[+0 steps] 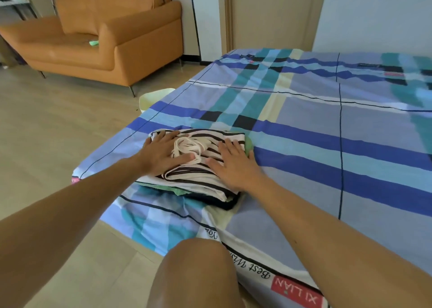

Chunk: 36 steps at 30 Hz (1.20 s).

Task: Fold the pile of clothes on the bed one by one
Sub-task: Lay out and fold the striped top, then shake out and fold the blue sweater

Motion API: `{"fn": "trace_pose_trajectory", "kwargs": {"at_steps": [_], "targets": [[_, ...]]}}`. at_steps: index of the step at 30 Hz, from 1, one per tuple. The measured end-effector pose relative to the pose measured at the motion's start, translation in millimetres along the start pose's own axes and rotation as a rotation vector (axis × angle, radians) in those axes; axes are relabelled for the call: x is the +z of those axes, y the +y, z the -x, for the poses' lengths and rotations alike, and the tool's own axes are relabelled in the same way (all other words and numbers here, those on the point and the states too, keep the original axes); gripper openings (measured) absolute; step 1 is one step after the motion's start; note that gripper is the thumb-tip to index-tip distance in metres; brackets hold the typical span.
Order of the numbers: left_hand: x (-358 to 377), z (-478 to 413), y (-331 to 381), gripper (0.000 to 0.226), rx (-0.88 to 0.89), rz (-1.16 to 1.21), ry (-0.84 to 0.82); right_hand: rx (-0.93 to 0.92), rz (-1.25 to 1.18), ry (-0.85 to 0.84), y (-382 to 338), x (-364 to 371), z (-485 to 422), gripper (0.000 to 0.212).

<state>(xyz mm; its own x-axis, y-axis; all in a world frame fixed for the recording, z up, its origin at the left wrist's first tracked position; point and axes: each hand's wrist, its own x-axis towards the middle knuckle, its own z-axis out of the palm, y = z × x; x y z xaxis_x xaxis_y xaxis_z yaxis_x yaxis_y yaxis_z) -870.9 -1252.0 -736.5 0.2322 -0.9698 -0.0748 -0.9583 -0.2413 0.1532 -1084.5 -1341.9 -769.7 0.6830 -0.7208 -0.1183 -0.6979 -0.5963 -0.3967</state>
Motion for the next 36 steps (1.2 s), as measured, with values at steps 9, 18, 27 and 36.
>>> {"fn": "trace_pose_trajectory", "kwargs": {"at_steps": [9,18,27,36], "targets": [[-60.4,-10.1,63.3,0.125,0.006,-0.186,-0.04,-0.067,-0.247,0.051,20.5,-59.0,48.6,0.073],[-34.9,2.5,297.9,0.116,0.356,0.26,0.008,0.192,-0.518,0.43,170.1,-134.5,179.9,0.067],[35.0,18.5,414.2,0.095,0.486,0.605,-0.206,0.475,-0.484,0.791,317.1,-142.9,307.1,0.054],[45.9,14.4,409.4,0.057,0.549,0.368,-0.296,0.901,-0.112,0.965,440.7,-170.1,357.5,0.041]]}}
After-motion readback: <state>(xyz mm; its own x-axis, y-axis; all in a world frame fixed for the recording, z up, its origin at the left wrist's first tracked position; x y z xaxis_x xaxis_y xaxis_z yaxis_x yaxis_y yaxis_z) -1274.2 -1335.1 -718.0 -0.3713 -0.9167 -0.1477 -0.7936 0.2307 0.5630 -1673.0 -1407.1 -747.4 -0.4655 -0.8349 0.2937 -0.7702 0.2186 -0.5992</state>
